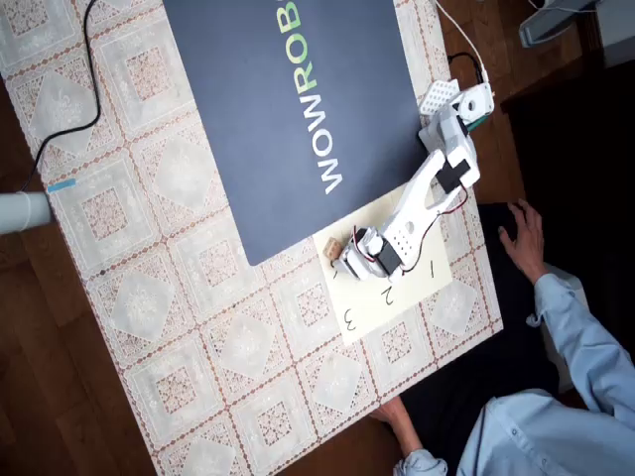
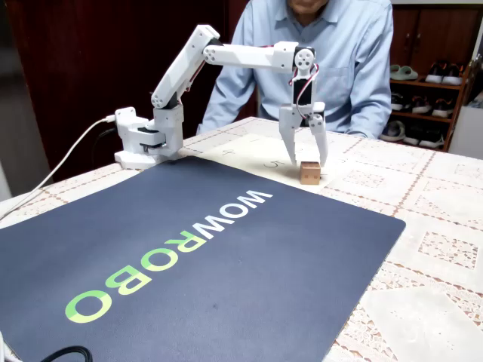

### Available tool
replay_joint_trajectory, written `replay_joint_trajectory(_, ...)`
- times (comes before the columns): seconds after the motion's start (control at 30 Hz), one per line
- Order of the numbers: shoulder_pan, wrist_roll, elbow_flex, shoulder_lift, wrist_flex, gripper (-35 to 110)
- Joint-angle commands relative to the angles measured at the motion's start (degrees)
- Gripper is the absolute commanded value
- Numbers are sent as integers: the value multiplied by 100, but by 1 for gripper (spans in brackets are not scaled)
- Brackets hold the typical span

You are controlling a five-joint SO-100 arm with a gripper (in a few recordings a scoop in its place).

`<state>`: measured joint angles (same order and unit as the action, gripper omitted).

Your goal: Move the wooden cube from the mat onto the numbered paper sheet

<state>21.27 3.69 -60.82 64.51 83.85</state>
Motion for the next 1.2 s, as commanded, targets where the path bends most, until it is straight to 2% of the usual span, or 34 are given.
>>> replay_joint_trajectory(0.0, 264, -53, -1037, 2347, 62, 20)
replay_joint_trajectory(0.13, 193, 35, -1890, 4113, 53, 18)
replay_joint_trajectory(0.37, -914, 519, -3735, 5757, -571, 16)
replay_joint_trajectory(0.5, -1125, 747, -5221, 7163, -712, 16)
replay_joint_trajectory(0.67, -967, 791, -6768, 8974, -413, 1)
replay_joint_trajectory(0.93, -1336, 747, -7690, 10617, 123, 0)
replay_joint_trajectory(1.17, -2461, 738, -8675, 11769, 53, 0)
